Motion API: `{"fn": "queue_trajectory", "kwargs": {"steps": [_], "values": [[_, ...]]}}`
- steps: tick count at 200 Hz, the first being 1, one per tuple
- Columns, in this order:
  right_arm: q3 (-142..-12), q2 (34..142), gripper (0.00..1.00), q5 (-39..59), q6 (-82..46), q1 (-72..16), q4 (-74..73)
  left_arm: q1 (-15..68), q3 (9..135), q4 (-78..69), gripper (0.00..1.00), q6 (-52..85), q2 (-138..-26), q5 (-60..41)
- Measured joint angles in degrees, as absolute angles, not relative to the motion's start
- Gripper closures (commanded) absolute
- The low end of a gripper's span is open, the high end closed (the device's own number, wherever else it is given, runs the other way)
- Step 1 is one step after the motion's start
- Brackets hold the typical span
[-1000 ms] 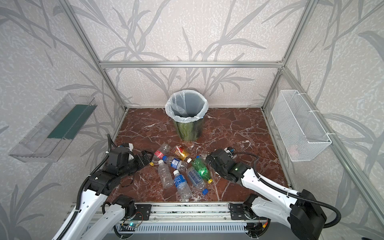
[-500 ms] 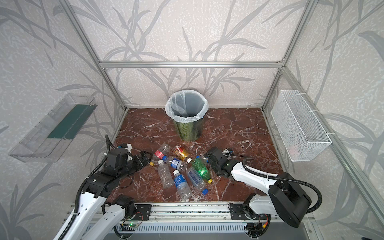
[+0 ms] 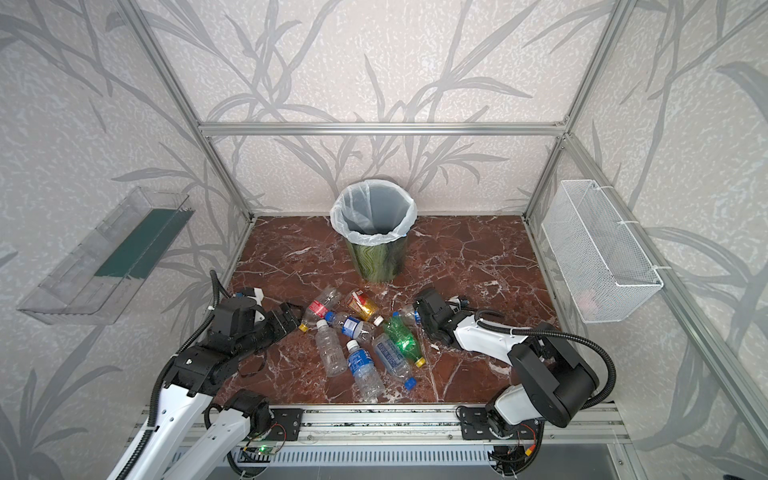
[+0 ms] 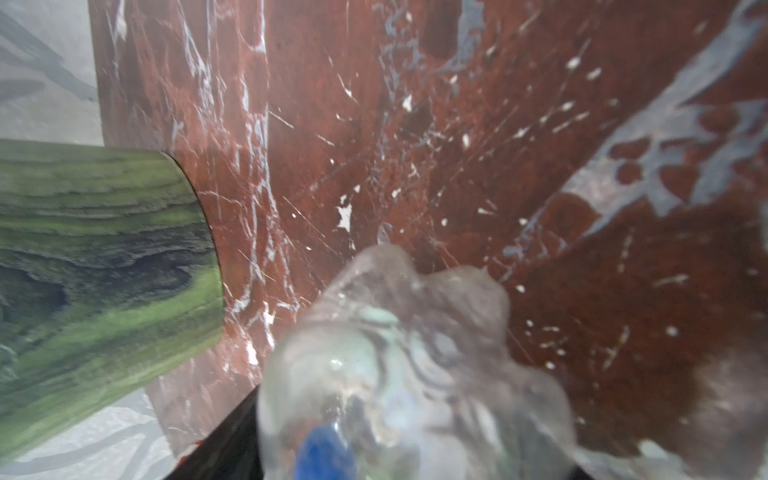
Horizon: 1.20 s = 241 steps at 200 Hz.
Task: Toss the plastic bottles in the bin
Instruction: 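Grasp a blue-capped clear bottle with the right gripper while the left gripper returns, then lift the blue-capped bottle with the right gripper and drop it into the bin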
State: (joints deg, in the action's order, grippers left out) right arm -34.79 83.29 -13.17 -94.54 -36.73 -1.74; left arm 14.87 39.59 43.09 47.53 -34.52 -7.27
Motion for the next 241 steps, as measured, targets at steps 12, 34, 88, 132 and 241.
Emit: {"fn": "queue_trajectory", "kwargs": {"steps": [12, 34, 88, 132, 241], "values": [[-34.2, 82.9, 0.39, -13.5, -94.6, -36.3, -2.9, 14.9, 39.6, 43.2, 0.05, 47.5, -34.5, -7.2], [-31.6, 79.5, 0.42, -13.7, -93.8, -34.1, -3.9, 14.9, 39.6, 43.3, 0.05, 47.5, -34.5, -7.1], [-26.5, 63.0, 0.43, -13.0, -85.2, -24.2, -1.9, 14.9, 39.6, 43.3, 0.05, 47.5, -35.4, -7.1], [-25.8, 50.4, 0.41, -6.9, -70.3, -22.7, 2.5, 14.9, 39.6, 42.9, 0.06, 47.5, -37.1, -7.1], [-46.1, 49.9, 0.41, 2.6, -50.6, -25.3, 9.7, 14.9, 40.0, 41.3, 0.06, 47.6, -39.6, -7.6]]}}
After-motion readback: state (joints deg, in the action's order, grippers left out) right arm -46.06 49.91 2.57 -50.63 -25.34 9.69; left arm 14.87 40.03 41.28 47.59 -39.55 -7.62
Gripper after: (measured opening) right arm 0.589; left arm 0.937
